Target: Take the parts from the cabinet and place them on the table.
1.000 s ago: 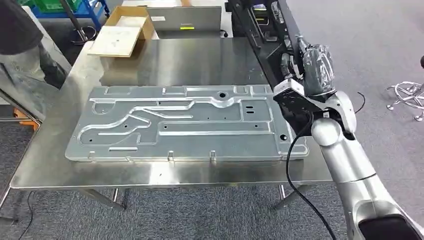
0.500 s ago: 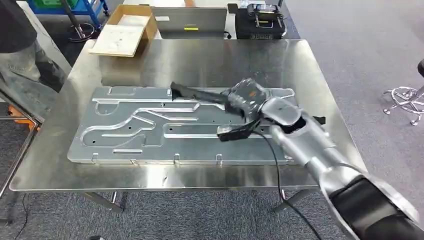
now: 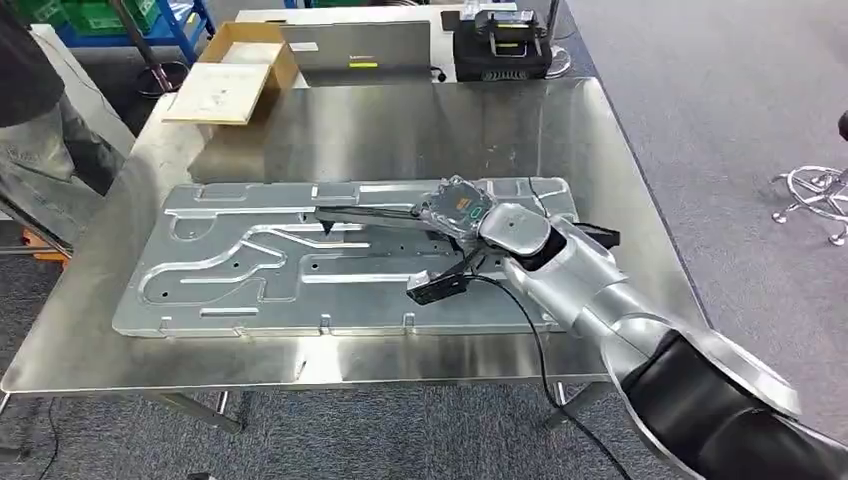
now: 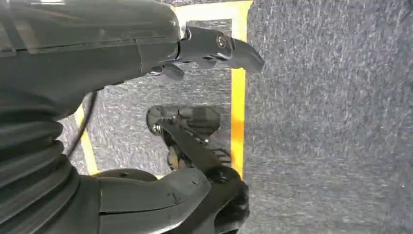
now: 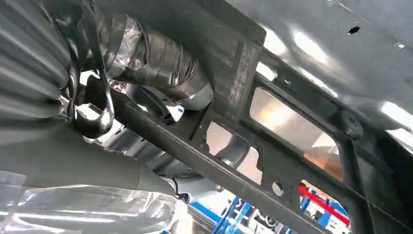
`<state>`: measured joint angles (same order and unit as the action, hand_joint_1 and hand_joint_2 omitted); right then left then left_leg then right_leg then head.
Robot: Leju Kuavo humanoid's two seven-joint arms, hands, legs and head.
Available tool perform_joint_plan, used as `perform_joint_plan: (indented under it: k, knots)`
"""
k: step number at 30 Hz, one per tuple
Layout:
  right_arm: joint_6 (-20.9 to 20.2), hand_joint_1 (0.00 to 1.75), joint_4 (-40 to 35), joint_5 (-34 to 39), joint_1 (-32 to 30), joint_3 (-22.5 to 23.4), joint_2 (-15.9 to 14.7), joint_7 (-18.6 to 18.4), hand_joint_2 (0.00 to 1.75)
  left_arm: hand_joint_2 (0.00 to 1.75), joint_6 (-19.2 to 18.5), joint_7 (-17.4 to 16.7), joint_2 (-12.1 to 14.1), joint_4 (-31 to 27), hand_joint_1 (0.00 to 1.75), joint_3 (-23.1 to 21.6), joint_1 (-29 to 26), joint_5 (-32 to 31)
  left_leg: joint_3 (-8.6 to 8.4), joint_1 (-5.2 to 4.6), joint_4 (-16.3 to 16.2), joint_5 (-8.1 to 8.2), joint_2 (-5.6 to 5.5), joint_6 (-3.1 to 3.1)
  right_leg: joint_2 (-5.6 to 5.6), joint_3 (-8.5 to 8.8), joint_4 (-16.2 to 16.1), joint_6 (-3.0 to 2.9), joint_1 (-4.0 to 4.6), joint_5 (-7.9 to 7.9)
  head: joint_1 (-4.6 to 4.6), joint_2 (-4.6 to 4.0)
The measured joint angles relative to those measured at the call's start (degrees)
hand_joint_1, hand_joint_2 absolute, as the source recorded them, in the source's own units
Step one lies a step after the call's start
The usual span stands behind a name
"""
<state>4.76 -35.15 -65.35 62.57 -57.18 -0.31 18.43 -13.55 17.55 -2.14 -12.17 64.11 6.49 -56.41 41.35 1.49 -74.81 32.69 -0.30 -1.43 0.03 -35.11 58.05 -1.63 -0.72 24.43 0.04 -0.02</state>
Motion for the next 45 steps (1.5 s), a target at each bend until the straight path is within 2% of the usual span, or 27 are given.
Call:
perform_joint_plan:
  k: [3,4,7,9,10,12,13,14,15,17,18,20,24,26,27,28,30,31,32,33,35,36,37,40,41,43,45]
  knots:
    - [0.0,1.75,0.3,0.0,0.3,-0.1,0.3,0.0,1.75,1.75,0.0,0.0,0.0,0.0,0.0,-0.1,0.0,0.0,-6.99,-0.01,14.6,-7.27,0.01,0.7,0.26,0.14,0.3,0.27,0.03,0.21,0.0,0.0]
    - [0.0,1.75,0.4,0.0,0.3,-0.2,0.3,-0.1,1.75,1.75,0.0,0.0,0.1,0.0,0.0,-0.1,0.1,0.0,-8.1,-0.45,17.0,-6.68,-0.05,0.91,0.38,-0.02,0.5,0.56,0.44,0.32,0.0,0.0]
    - [-0.6,1.75,0.9,0.3,0.5,-0.5,0.3,0.1,1.75,1.75,-0.1,0.1,0.1,0.0,0.0,-0.2,0.0,0.0,-8.02,-0.73,17.1,-6.96,-0.06,1.56,0.58,-0.02,0.1,1.58,0.19,-0.06,0.02,0.0]
    - [-0.7,1.75,1.2,0.6,0.6,-0.9,0.3,0.1,1.75,1.75,-0.2,0.2,0.0,0.0,0.0,-0.3,0.1,-0.1,-8.39,-0.11,17.9,-7.65,0.2,2.46,0.57,-0.1,0.6,2.17,0.04,0.5,0.0,0.0]
    - [-0.7,1.75,1.4,0.6,0.8,-1.2,0.3,0.0,1.75,1.75,-0.3,0.2,-0.1,0.0,0.0,-0.4,0.2,-0.2,-8.37,-0.13,18.0,-7.73,0.18,2.71,0.45,-0.89,2.5,2.43,0.1,2.03,0.07,0.0]
    - [-0.6,1.75,1.9,0.8,0.9,-1.9,0.3,-0.3,1.75,1.75,-0.3,0.4,-0.1,0.0,0.0,-0.5,0.3,-0.2,-8.28,-0.18,18.0,-7.75,0.35,3.07,0.39,-4.82,11.1,2.79,-0.04,6.63,0.04,0.0]
    - [-0.3,0.0,2.1,1.1,0.8,-2.3,0.3,-0.5,0.0,1.75,-0.3,0.6,-0.1,0.0,0.0,-0.6,0.2,-0.2,-8.24,-0.19,18.0,-7.73,0.4,3.1,0.37,-6.88,15.4,2.97,-0.07,8.25,0.04,0.0]
    - [-0.1,0.0,2.4,1.4,0.7,-2.6,0.3,-0.9,0.0,1.75,-0.3,0.9,-0.1,0.0,0.0,-0.6,0.2,-0.2,-8.25,-0.19,17.9,-7.72,0.42,3.1,0.33,-8.27,18.2,3.11,-0.12,8.7,0.02,0.0]
    - [0.2,0.0,2.5,1.6,0.7,-3.0,0.4,-0.9,0.0,1.75,-0.3,1.2,-0.1,0.0,0.0,-0.7,0.3,-0.4,-8.32,-0.19,17.9,-7.68,0.41,3.06,0.27,-8.02,17.5,3.16,-0.2,7.5,0.04,0.0]
    - [0.4,0.0,2.8,1.7,0.4,-3.4,0.5,-1.1,0.0,1.75,0.0,1.2,-0.2,0.0,0.0,-0.7,0.5,-0.7,-8.38,-0.16,17.8,-7.54,0.24,2.92,0.21,-4.24,9.8,2.98,-0.31,2.87,0.04,0.0]
    - [0.6,0.0,3.0,1.9,0.4,-3.6,0.5,-1.2,0.0,0.0,0.1,1.2,-0.3,0.0,0.0,-0.8,0.5,-0.8,-8.39,-0.16,17.6,-7.4,0.13,2.72,0.19,-1.77,4.8,2.71,-0.32,0.61,0.04,0.0]
    - [2.0,0.0,3.0,3.0,0.4,-3.8,0.8,-2.0,0.0,0.0,0.2,1.7,-0.3,0.0,0.0,-1.0,0.6,-0.9,-7.98,-0.62,17.2,-7.14,0.04,2.14,0.22,0.12,0.2,2.13,0.06,0.54,0.02,0.0]
    - [2.2,0.0,3.0,3.2,0.4,-3.8,0.9,-1.9,0.0,0.0,0.2,1.7,-0.3,0.0,0.0,-1.1,0.6,-0.9,-7.97,-0.62,17.2,-7.16,0.02,2.1,0.24,0.08,0.3,2.11,0.04,0.52,0.02,0.0]
    - [4.9,0.0,2.5,6.7,-0.3,-3.4,1.3,0.1,0.0,0.0,0.4,1.7,-0.3,0.0,0.0,-1.1,0.7,-1.2,-7.93,-0.6,17.3,-7.26,0.03,1.81,0.28,-0.1,0.5,2.03,0.25,0.53,0.02,0.0]
    - [7.5,0.0,-2.3,20.4,-3.6,0.9,1.0,3.9,0.0,0.0,0.7,1.6,-0.4,0.0,0.0,-1.4,0.7,-1.4,-8.15,-0.42,17.6,-7.19,0.05,1.06,0.3,0.0,0.4,1.29,0.44,0.58,0.02,0.0]
    - [1.9,0.0,-16.0,46.8,-9.6,13.4,1.3,3.8,0.0,0.0,0.9,1.2,-0.7,0.0,0.0,-1.8,1.2,-1.6,-5.92,-0.24,12.1,-3.06,0.09,0.42,0.03,0.51,-0.4,0.15,-0.11,0.39,0.0,0.0]
    - [0.0,0.0,-23.1,52.8,-12.0,19.3,1.3,3.2,0.0,0.0,0.9,1.2,-0.7,0.0,0.0,-2.0,1.3,-1.7,-1.61,-0.19,2.9,0.99,0.1,0.11,-0.19,0.55,-0.4,-0.05,0.09,0.53,0.0,0.0]
    - [-0.5,0.0,-26.1,52.9,-13.2,21.7,1.2,3.1,0.0,0.0,0.9,1.1,-0.7,0.0,0.0,-2.1,1.2,-1.7,-0.1,-0.19,-0.2,1.66,0.11,0.03,-0.24,0.58,-0.3,-0.08,0.17,0.57,0.0,0.0]
    - [-0.9,0.0,-29.0,52.9,-14.3,24.2,0.7,3.1,0.0,0.0,0.9,1.1,-0.7,0.0,0.0,-2.1,1.1,-1.7,0.25,-0.18,-0.6,0.92,0.13,0.02,-0.27,0.62,-0.3,-0.09,0.2,0.62,0.0,0.0]
    - [-1.0,0.0,-31.2,53.1,-15.2,26.2,0.5,3.1,0.0,0.0,0.9,1.1,-0.7,0.0,0.0,-2.1,1.1,-1.7,-0.9,-0.18,2.1,-1.25,0.14,0.11,-0.22,0.66,-0.2,-0.04,0.19,0.73,0.0,0.0]
    - [-1.0,0.0,-34.4,53.2,-16.2,29.3,0.3,3.1,0.0,0.0,0.9,1.2,-0.7,0.0,0.0,-2.1,1.2,-1.7,-5.66,-0.17,12.1,-6.76,0.14,0.46,0.07,0.89,0.3,0.25,0.08,1.18,0.0,0.0]
    - [-1.1,0.0,-35.4,53.3,-16.6,30.3,0.1,3.3,0.0,0.0,0.9,1.2,-0.7,0.0,0.0,-2.1,1.3,-1.7,-7.19,-0.19,15.6,-7.22,0.11,0.73,0.15,0.97,0.4,0.5,0.08,1.38,0.0,0.0]
    - [-1.3,0.0,-36.2,53.4,-16.8,31.1,-0.1,3.5,0.0,0.0,0.8,1.2,-0.7,0.0,0.0,-2.2,1.5,-1.7,-7.88,-0.56,16.5,-6.92,0.05,0.81,0.34,0.78,0.7,0.77,0.48,1.41,0.0,0.0]
    - [-1.5,0.0,-38.0,53.4,-17.9,32.5,-0.6,3.8,0.0,0.0,0.7,1.2,-0.7,0.0,0.0,-2.2,1.7,-1.7,-7.7,-0.76,16.5,-6.63,-0.01,1.72,0.4,0.65,0.4,1.56,0.43,1.05,0.02,0.0]
    - [-1.5,0.0,-38.5,53.4,-18.0,32.8,-0.6,3.9,0.0,0.0,0.7,1.2,-0.7,0.0,0.0,-2.3,1.7,-1.7,-7.89,-0.27,17.0,-6.99,0.06,2.27,0.47,0.6,0.5,1.93,0.52,1.26,0.0,0.0]
    - [-1.4,0.0,-39.2,53.4,-18.0,33.4,-1.0,4.0,0.0,0.0,0.7,1.2,-0.7,0.0,0.0,-2.4,1.9,-1.7,-7.95,-0.23,17.3,-7.21,0.23,3.1,0.27,-0.92,4.1,2.36,0.31,4.0,0.02,0.0]
    - [-1.4,0.0,-39.3,53.4,-18.4,33.9,-1.2,4.1,0.0,0.0,0.7,1.2,-0.7,0.0,0.0,-2.5,1.9,-1.7,-7.93,-0.33,17.2,-7.2,0.3,3.26,0.26,-5.39,13.7,2.75,0.27,8.44,0.02,0.0]
